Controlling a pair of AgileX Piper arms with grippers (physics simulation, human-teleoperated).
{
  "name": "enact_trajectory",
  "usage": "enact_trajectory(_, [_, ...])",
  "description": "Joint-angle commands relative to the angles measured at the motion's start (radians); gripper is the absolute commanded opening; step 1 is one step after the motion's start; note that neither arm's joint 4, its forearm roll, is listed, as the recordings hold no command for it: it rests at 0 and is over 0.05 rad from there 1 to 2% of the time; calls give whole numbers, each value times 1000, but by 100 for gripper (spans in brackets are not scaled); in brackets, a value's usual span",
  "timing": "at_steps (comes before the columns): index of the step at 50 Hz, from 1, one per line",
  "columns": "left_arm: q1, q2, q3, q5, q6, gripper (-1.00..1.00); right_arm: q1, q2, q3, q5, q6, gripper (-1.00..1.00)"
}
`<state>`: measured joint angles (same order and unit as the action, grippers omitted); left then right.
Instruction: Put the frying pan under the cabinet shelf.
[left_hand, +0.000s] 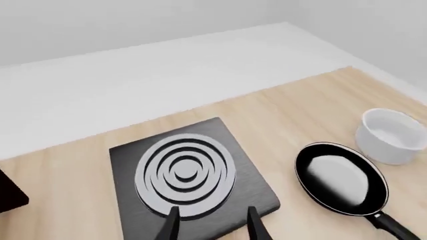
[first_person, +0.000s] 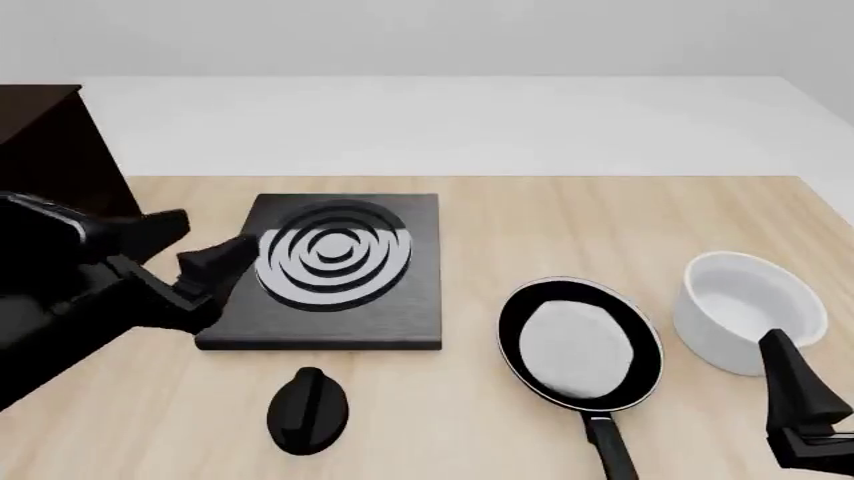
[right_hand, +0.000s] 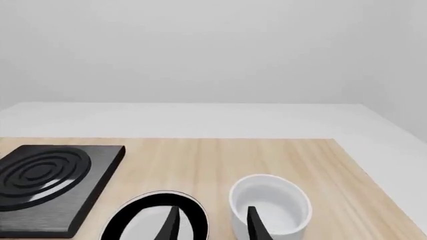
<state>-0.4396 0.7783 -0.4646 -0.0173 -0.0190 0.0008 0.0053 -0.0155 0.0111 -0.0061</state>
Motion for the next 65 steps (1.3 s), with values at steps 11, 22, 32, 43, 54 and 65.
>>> enact_trajectory(11, [-334,341,-410,275,-165,100,1,1,-2,1,0,100])
enact_trajectory(22, [-403,424,-530,339,-321,100,1,2,-4,2,1,100])
enact_trajectory(32, [-441,514,-631,372,-364,100,2,0,-10,9,0,100])
enact_trajectory(43, [-470,629,-667,341,-391,100,2,2,-6,3,1,100])
enact_trajectory(54, [-491,715,-662,277,-435,100,2,7,-6,-2,0,100])
enact_trajectory(65, [-499,795,-661,224,-465,100,2,13,-11,-3,0,100])
